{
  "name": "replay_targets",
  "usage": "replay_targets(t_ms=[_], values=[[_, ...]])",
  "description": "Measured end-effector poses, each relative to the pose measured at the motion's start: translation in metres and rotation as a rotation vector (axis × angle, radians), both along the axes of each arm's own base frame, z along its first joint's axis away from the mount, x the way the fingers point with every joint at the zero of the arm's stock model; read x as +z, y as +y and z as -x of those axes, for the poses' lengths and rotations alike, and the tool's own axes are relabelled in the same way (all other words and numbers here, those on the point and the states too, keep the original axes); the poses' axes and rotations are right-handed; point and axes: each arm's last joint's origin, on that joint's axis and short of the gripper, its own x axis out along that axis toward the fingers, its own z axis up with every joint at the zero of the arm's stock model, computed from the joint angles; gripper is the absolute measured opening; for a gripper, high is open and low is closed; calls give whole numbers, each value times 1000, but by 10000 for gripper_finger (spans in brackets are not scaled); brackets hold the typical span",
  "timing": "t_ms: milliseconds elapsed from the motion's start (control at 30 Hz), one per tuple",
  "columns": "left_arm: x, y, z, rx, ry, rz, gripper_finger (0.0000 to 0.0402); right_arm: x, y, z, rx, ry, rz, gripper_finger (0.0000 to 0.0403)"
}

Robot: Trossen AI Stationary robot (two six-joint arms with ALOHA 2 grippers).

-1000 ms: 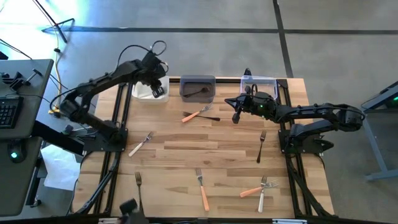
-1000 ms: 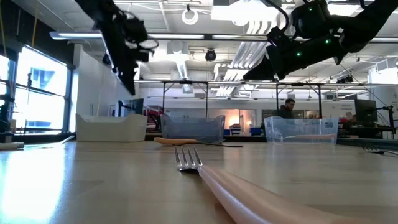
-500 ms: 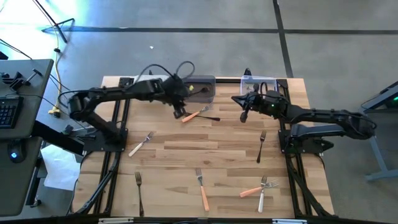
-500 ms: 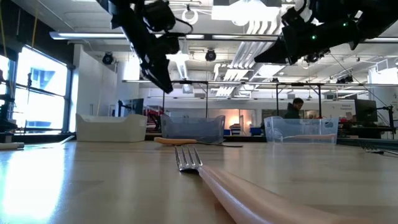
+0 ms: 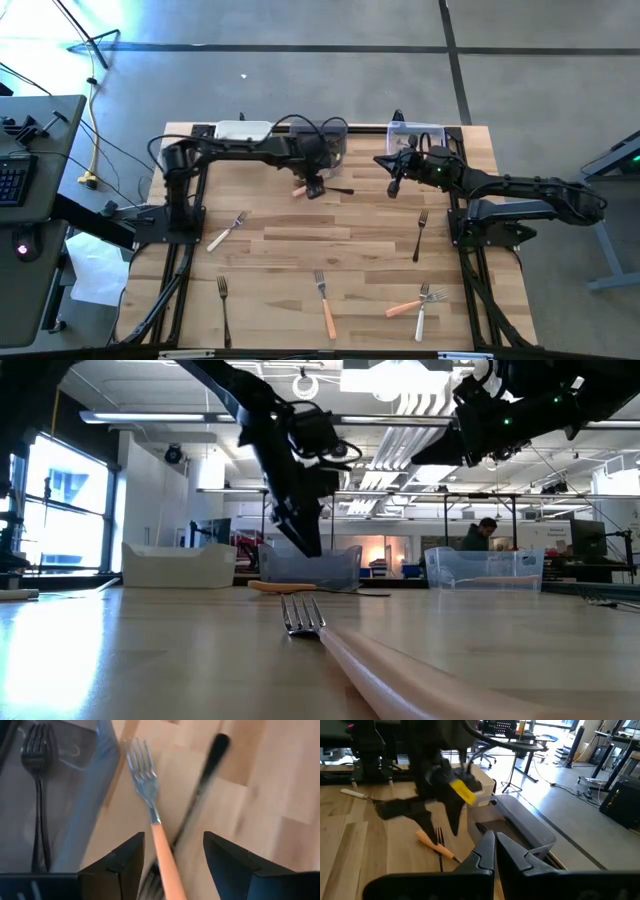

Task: Sort silverware by color (type)
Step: Put the orange fork into the transparent bin

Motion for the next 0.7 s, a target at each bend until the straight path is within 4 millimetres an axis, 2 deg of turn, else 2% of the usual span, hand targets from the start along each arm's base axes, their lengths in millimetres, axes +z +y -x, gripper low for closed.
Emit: replay_targets(t_ms=[300, 600, 700], values=[[-30, 20, -9, 8, 58, 17, 190, 0, 0, 0, 0, 4, -1, 0], [-31, 24, -9, -5, 50, 42, 170, 0, 0, 0, 0, 3, 1, 0], [-41, 24, -10, -13, 68, 50, 165, 0, 0, 0, 0, 2, 2, 0]])
